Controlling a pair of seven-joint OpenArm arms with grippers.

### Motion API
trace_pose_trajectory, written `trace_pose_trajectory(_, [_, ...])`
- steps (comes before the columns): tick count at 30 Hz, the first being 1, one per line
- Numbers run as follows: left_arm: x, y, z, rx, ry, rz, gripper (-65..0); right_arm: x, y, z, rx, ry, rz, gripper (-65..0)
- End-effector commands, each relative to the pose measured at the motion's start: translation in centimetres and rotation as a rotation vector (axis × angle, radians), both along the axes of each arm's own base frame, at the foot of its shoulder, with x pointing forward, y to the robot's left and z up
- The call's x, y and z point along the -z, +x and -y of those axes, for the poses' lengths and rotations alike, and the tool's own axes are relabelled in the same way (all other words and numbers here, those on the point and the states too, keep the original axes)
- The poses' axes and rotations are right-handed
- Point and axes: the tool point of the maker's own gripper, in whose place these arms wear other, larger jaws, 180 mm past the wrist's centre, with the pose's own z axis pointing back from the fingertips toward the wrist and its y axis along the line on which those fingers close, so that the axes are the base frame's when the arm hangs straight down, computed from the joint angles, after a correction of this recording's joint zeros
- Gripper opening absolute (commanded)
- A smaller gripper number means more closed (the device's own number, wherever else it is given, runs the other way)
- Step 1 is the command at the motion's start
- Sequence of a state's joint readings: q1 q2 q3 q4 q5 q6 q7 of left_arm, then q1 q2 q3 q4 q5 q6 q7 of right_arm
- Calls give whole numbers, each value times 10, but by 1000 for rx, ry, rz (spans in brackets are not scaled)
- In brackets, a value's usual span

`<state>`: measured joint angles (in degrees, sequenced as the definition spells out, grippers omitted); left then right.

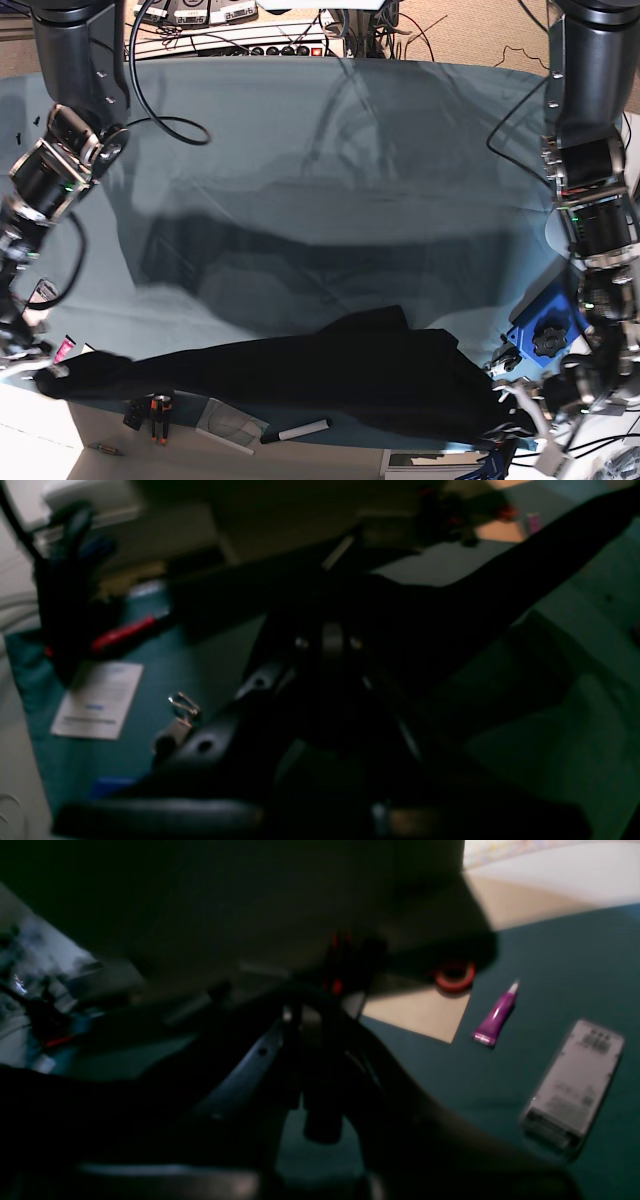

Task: Layout the t-shirt on the table in an organized manner, then fold the t-shirt properly
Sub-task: 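Swing the held shirt across the table and lay it down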

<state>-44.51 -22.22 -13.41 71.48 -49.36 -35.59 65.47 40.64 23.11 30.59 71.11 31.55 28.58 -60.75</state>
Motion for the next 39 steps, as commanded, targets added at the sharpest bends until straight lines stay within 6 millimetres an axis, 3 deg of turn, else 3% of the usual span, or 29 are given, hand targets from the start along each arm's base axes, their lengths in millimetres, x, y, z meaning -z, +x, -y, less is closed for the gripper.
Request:
trace_pose_trajectory(1, [-35, 2, -8, -9, -2, 82, -650, -47, -4, 10, 9, -30, 119, -650])
trace_pose_trajectory(6, [-44, -16, -36, -30, 24, 87, -650, -69, -34, 29, 26, -76, 124, -650])
trace_pose_trajectory(10, [-43, -33, -72, -82, 5, 84, -650, -68, -56, 37, -3, -100, 140, -650])
trace_pose_trajectory(14, [-51, -61, -97, -75, 9, 135, -650, -72, -79, 35, -50, -106, 200, -650])
trace_pose_trajectory(17, [-50, -86, -107, -38, 41, 144, -650, -73, -94, 21, -133, -127, 238, -650])
trace_pose_trajectory(22, [-36, -120, -105, 18, 126, 110, -650, -61, -111, -6, -244, -138, 218, -650])
trace_pose_trajectory(28, [-29, -146, -81, 70, 258, 139, -650, -59, -129, -27, -298, -188, 224, -650])
trace_pose_trajectory(34, [-54, -132, -92, -53, 314, 296, -650, -52, -123, -5, -199, -206, 209, -650])
trace_pose_trajectory(39, [-37, -125, -88, -69, 239, 262, -650, -37, -119, 5, -179, -163, 170, -650])
